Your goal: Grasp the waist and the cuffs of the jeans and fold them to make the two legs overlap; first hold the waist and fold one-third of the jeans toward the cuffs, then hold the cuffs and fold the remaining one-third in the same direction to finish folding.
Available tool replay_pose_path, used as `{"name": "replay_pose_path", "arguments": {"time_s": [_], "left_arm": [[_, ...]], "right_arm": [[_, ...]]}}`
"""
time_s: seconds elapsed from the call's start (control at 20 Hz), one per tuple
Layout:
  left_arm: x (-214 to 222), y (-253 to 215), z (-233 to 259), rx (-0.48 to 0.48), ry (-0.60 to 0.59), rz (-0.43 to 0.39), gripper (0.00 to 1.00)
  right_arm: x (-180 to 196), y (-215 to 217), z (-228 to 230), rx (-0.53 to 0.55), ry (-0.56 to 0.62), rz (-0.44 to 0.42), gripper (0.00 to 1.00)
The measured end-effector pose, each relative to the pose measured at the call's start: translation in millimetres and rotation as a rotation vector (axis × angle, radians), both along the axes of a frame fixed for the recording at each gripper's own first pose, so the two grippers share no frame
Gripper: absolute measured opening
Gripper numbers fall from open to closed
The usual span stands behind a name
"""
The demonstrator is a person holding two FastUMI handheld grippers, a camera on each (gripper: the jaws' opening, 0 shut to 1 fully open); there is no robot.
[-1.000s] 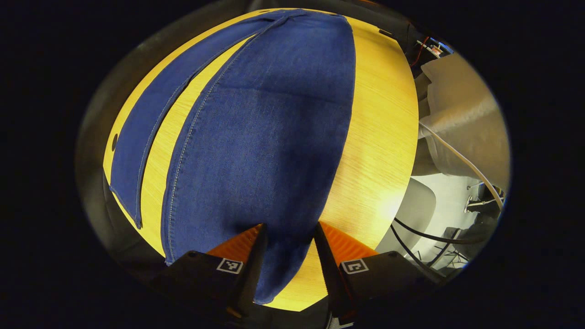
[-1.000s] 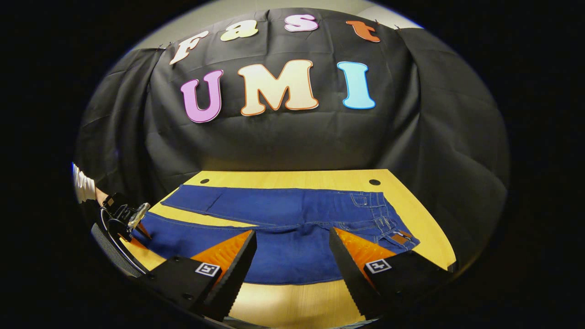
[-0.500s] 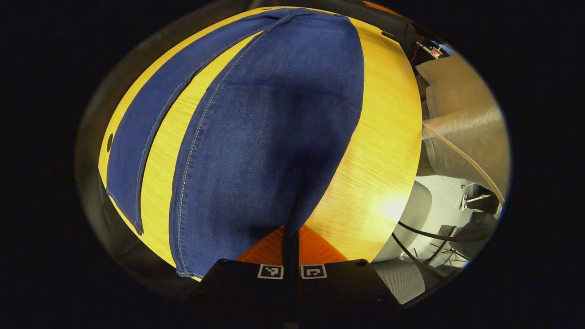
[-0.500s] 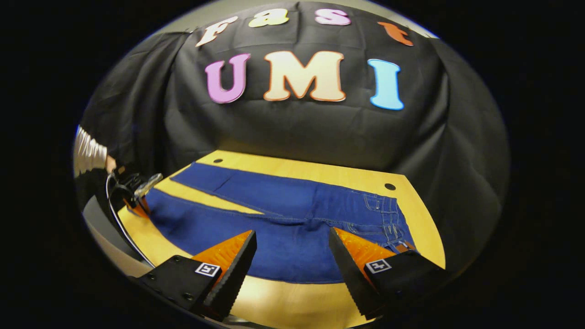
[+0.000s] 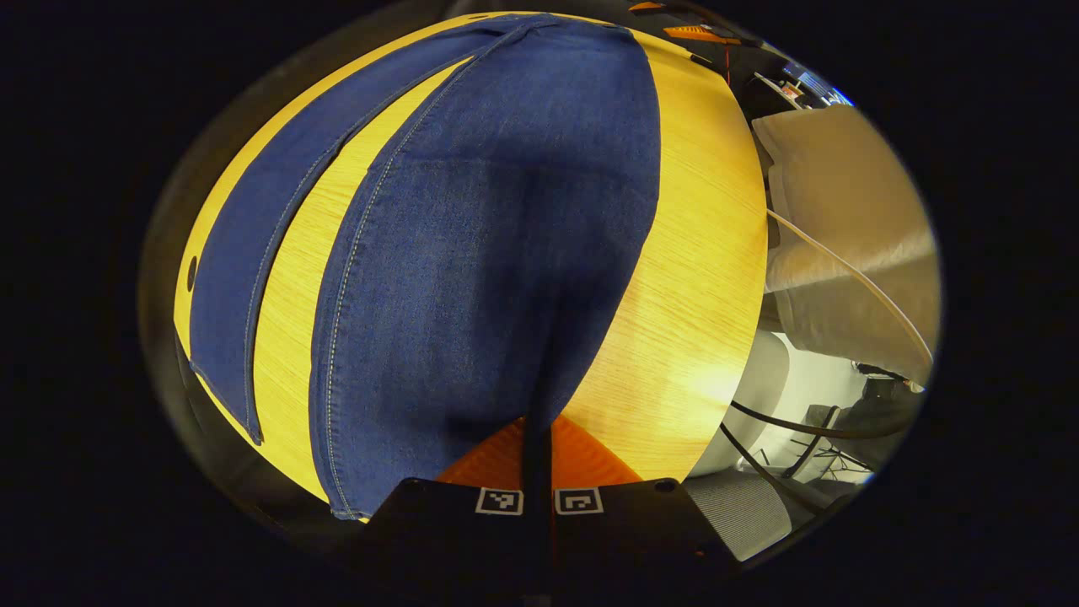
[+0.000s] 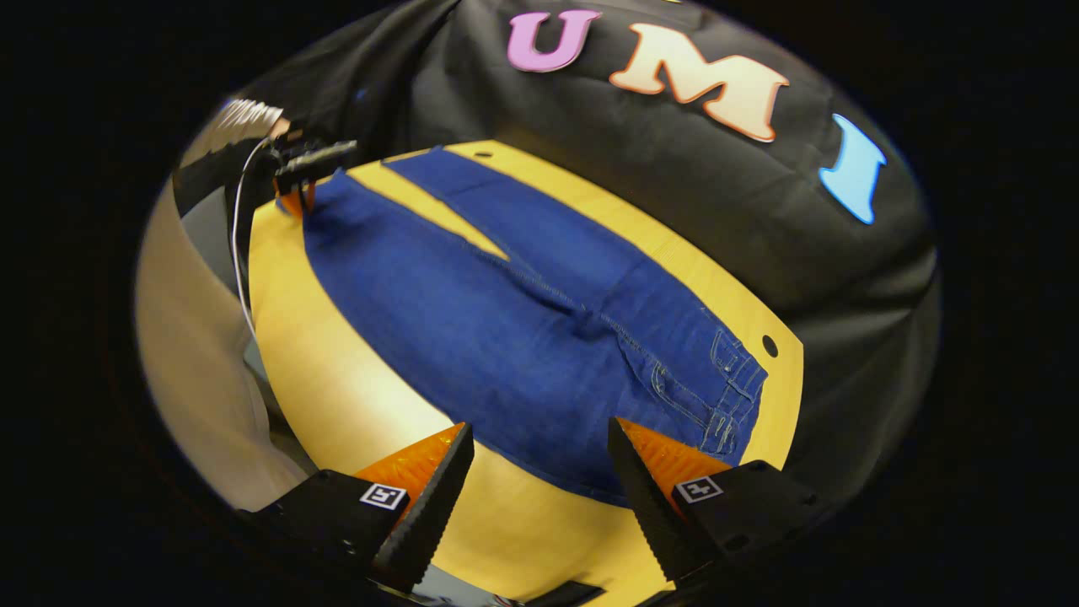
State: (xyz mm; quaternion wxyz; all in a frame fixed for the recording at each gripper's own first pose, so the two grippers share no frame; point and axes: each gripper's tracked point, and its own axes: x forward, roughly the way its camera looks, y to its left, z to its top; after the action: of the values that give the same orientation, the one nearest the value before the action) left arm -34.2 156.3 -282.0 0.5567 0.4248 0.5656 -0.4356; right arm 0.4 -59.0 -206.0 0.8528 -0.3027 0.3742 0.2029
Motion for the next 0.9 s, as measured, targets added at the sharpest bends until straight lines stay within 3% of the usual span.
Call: {"name": "replay_pose_path", "arguments": {"time_s": [0.45,0.8,0.85,0.9], "left_arm": [[2,0,-1,-0.010,-0.074,0.097,0.00],[2,0,-2,0.001,-0.094,0.111,0.00],[2,0,-2,0.001,-0.094,0.114,0.00],[2,0,-2,0.000,-0.094,0.115,0.00]], "right_arm": [[2,-50,-65,-0.181,0.270,0.145,0.99],[6,-46,-88,-0.153,0.390,0.182,1.00],[7,-47,-90,-0.144,0.403,0.187,0.93],[7,-47,-92,-0.143,0.411,0.195,0.98]]}}
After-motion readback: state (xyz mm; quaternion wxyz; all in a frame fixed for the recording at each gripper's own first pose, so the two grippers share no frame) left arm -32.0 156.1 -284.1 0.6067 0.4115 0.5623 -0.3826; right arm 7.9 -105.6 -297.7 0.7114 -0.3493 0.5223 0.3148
